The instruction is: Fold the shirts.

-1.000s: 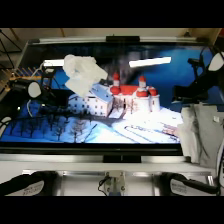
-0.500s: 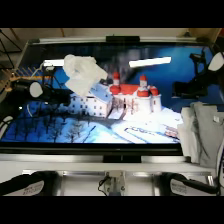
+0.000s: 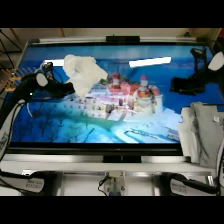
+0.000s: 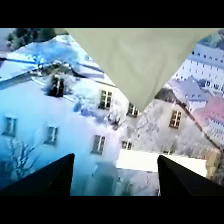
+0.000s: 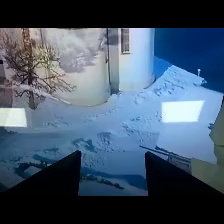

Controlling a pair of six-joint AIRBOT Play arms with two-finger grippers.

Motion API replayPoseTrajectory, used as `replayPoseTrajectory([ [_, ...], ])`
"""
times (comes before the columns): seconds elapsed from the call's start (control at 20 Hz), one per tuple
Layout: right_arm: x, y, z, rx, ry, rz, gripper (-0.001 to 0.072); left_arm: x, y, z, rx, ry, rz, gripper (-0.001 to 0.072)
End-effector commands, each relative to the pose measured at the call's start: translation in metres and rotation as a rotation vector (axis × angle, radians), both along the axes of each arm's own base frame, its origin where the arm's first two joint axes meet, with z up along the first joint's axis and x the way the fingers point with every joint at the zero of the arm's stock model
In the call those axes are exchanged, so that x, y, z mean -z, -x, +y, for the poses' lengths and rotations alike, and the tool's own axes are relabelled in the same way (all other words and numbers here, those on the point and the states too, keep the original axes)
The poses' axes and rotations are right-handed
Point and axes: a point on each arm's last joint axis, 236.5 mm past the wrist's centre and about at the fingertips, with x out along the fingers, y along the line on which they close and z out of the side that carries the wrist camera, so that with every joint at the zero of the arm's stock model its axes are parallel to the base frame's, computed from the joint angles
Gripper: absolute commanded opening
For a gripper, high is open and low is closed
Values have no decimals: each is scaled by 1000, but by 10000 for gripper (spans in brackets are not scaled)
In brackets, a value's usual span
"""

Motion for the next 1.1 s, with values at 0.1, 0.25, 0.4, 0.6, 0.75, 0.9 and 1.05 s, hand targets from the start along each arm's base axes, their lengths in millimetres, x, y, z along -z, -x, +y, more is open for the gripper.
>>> replayPoseTrajectory([
  [0.1,-4,-9,5,1,-23,-42,513,45,-51,-9,-185,292,100,625],
  [0.25,-5,-13,5,3,-23,-55,514,55,-75,-18,-223,324,38,624],
  [0.4,-5,-12,5,3,-24,-55,513,66,-90,-23,-283,385,12,604],
  [0.6,-6,-13,10,0,-46,-57,513,71,-97,-21,-311,397,-8,537],
  [0.75,-6,-13,11,0,-47,-57,513,71,-97,-23,-290,390,-17,207],
  [0.9,-5,-11,11,-1,-47,-51,513,51,-100,-38,-170,403,-70,32],
  [1.05,-4,-7,11,-5,-47,-30,513,-25,-112,-51,-7,351,-264,29],
])
